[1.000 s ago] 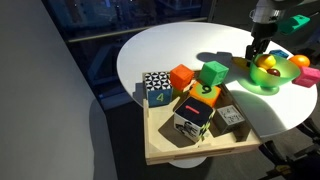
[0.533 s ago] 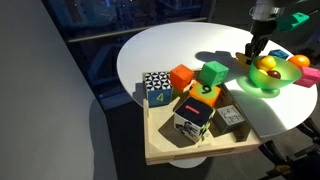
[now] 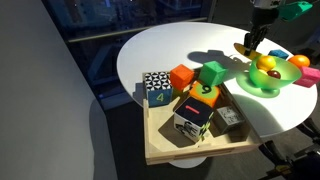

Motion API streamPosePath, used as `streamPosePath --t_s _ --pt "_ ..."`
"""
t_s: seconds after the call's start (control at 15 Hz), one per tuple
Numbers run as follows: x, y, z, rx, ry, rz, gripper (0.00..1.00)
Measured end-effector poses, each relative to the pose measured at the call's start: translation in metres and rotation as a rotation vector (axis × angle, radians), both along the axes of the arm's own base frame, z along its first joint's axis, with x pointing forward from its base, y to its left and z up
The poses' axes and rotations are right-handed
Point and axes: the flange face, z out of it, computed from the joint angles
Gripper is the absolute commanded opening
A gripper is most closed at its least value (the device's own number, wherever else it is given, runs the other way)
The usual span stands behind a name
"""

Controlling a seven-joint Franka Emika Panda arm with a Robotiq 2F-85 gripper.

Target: Pick up the yellow toy banana and put it in the green bowl

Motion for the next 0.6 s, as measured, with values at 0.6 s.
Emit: streamPosePath --t_s 0.6 --pt "-0.001 0.016 0.061 0.005 -0.094 0.024 0.16"
